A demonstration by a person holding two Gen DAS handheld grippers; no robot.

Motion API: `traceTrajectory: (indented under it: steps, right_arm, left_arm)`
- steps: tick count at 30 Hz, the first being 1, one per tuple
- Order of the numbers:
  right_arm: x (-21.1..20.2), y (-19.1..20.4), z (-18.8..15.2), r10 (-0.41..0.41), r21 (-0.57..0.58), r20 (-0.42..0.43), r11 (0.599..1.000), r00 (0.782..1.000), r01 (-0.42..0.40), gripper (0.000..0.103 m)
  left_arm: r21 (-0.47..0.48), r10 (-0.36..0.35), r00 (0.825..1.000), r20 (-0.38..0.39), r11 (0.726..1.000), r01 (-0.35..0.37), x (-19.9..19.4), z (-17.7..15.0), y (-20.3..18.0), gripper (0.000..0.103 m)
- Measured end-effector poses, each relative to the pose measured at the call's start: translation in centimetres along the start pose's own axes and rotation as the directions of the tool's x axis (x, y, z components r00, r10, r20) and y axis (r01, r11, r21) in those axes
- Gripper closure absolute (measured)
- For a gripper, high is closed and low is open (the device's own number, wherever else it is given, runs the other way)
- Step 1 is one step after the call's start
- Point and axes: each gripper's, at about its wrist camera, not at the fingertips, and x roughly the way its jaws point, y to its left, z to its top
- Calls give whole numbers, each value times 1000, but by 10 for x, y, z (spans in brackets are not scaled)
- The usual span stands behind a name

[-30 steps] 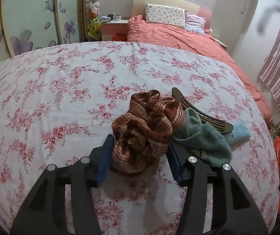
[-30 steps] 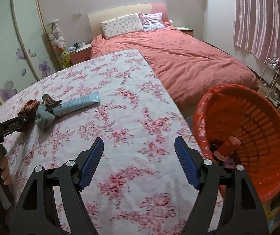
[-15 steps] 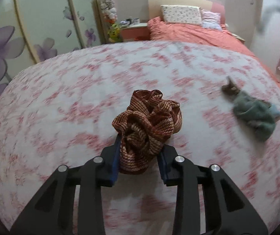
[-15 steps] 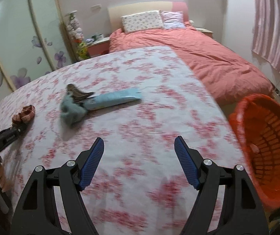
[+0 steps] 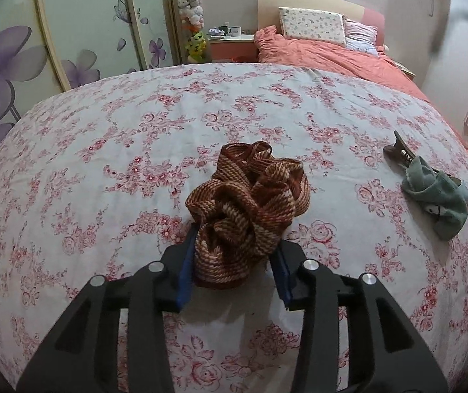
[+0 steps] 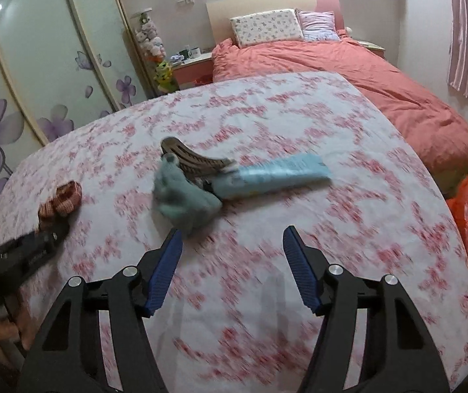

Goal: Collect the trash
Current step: 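Grasp the grey-green sock with the right tool while the left tool holds the scrunchie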

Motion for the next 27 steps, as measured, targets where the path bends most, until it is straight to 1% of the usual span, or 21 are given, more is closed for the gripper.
traceTrajectory:
  steps: [4, 8, 9, 10, 12, 15, 18, 21, 24, 27]
  right_arm:
    - [6, 16, 9, -6, -27, 23, 1000, 1000, 7, 39]
    - [18, 29, 16, -21, -65, 13, 998, 1000, 22, 42]
    - [20, 32, 17, -27, -75, 11, 997, 1000, 28, 50]
    - [23, 35, 17, -35, -89, 5, 995, 999, 35, 56]
    - [29, 36, 16, -37, -105, -24, 994, 999, 34, 74]
    - [23, 31, 10, -26, -104, -30, 994, 999, 22, 85]
    - [13, 19, 3, -22, -92, -26, 996, 999, 19, 89]
    - [2, 6, -2, -33, -70, -15, 997, 999, 32, 90]
    - [-10, -10, -6, -67, -45, 3, 997, 998, 67, 90]
    - [-20, -27, -10, -136, -26, 15, 990, 991, 136, 90]
  left_arm:
    - [-10, -9, 1000, -1, 1000, 9, 0, 0, 1, 60]
    - [-11, -11, 1000, -1, 1000, 11, 0, 0, 2, 60]
    - [-12, -12, 1000, -1, 1000, 12, 0, -1, 2, 60]
    - [-13, -13, 1000, -1, 1000, 13, 0, -1, 2, 59]
    - [-13, -14, 1000, -1, 1000, 14, 0, -1, 2, 59]
    - [-14, -15, 1000, -1, 1000, 14, 0, -1, 2, 59]
    - [-15, -15, 1000, -1, 1000, 15, 0, -1, 2, 59]
    - [-14, -15, 1000, -1, 1000, 15, 0, -1, 2, 59]
    - [-15, -15, 1000, -1, 1000, 15, 0, -1, 2, 59]
    - [-14, -15, 1000, -1, 1000, 14, 0, -1, 2, 59]
